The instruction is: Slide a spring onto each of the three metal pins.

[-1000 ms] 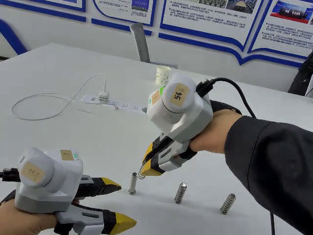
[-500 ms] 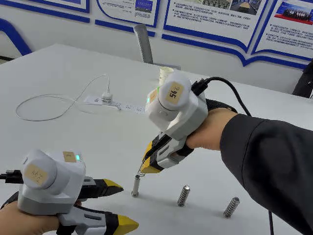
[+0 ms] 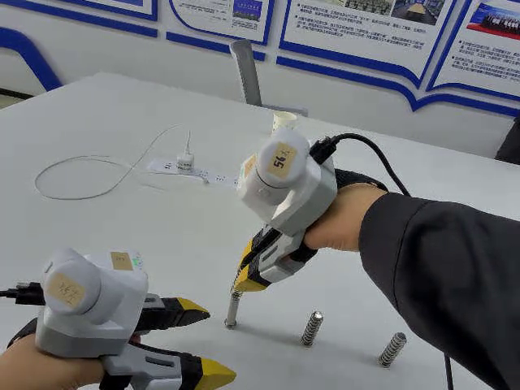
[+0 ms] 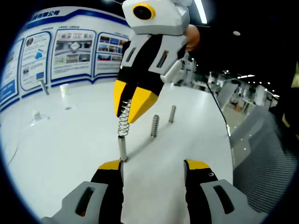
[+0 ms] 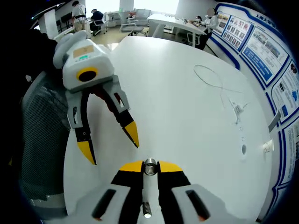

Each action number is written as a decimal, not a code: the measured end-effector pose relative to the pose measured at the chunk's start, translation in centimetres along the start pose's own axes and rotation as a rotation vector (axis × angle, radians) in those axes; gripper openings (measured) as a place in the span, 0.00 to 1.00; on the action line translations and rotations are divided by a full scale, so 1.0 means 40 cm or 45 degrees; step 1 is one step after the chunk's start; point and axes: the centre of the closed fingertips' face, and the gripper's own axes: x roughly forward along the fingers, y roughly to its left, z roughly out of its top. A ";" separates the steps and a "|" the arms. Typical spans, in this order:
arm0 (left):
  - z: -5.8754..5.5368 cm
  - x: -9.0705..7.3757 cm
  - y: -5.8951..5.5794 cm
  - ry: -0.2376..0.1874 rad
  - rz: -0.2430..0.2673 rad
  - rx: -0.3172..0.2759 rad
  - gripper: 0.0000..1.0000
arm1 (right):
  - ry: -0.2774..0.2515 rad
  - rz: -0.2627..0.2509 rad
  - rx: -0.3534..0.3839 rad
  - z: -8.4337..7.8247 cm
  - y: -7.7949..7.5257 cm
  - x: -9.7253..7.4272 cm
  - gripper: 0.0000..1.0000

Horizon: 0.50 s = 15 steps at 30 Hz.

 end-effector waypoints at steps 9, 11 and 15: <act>-0.003 0.002 -0.001 0.004 -0.009 -0.008 0.52 | 0.007 0.004 0.010 -0.006 -0.007 0.008 0.12; -0.003 0.001 -0.001 0.004 -0.007 -0.009 0.52 | 0.007 0.007 0.015 -0.007 -0.008 0.009 0.12; -0.004 0.001 0.003 0.004 -0.003 -0.015 0.52 | 0.010 0.011 0.016 -0.007 -0.008 0.014 0.12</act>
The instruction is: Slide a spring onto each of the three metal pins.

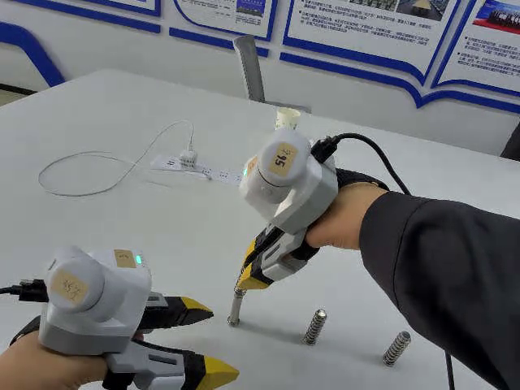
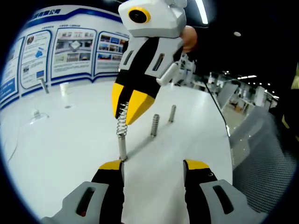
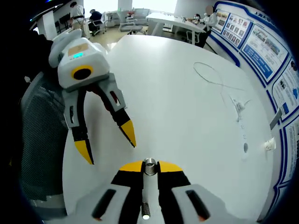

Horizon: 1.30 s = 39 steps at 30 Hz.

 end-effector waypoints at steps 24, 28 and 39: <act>-0.006 0.004 -0.005 0.011 -0.011 -0.009 0.51 | 0.069 0.037 0.019 -0.025 0.006 0.056 0.12; -0.007 0.004 -0.005 0.011 -0.011 -0.012 0.51 | 0.074 0.041 0.024 -0.029 0.009 0.066 0.12; -0.013 0.005 -0.005 0.020 -0.013 -0.018 0.51 | 0.081 0.063 0.044 -0.042 0.023 0.091 0.12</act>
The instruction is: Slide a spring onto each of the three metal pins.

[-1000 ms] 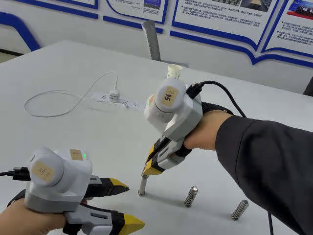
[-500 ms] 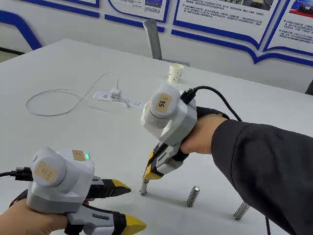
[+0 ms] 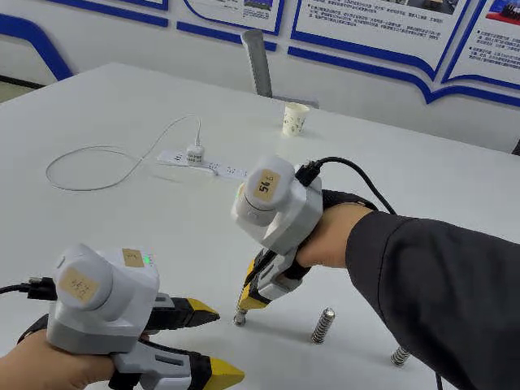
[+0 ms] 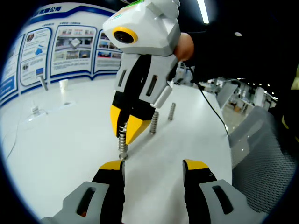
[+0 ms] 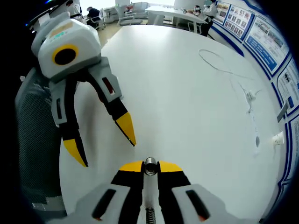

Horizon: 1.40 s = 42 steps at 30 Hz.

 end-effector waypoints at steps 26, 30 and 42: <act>-0.006 0.000 0.003 0.007 0.004 -0.011 0.51 | 0.021 0.025 0.000 -0.015 0.022 0.044 0.12; -0.006 0.000 0.003 0.008 0.004 -0.010 0.51 | 0.021 0.024 0.000 -0.015 0.021 0.046 0.12; -0.008 0.001 0.003 0.014 0.006 -0.007 0.51 | -0.016 0.007 0.033 -0.024 0.009 0.031 0.17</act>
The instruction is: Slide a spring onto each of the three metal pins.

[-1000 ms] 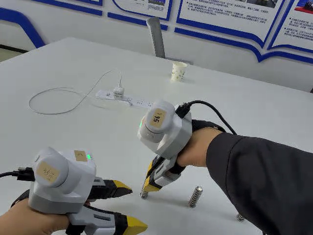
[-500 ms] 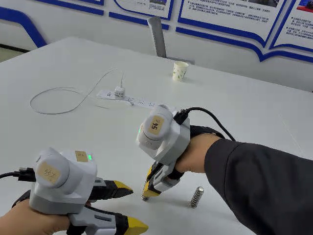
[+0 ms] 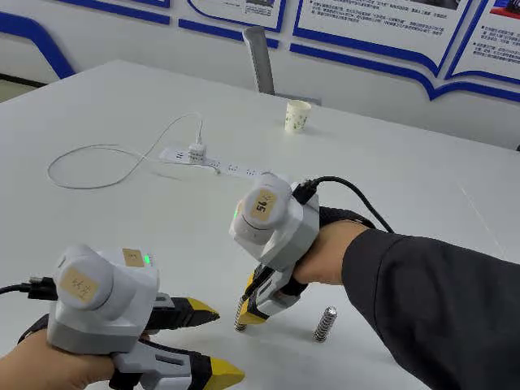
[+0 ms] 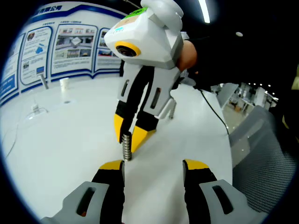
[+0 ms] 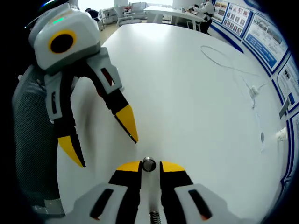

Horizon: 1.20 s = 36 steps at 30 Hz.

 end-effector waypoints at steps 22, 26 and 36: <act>0.001 0.000 0.007 0.008 0.025 0.007 0.54 | -0.107 -0.055 0.113 -0.048 -0.008 -0.067 0.24; 0.001 0.000 0.006 0.012 0.025 0.008 0.55 | -0.136 -0.073 0.144 -0.058 -0.014 -0.083 0.25; 0.002 0.001 0.007 0.013 0.031 0.012 0.56 | -0.195 -0.123 0.197 -0.082 -0.023 -0.121 0.29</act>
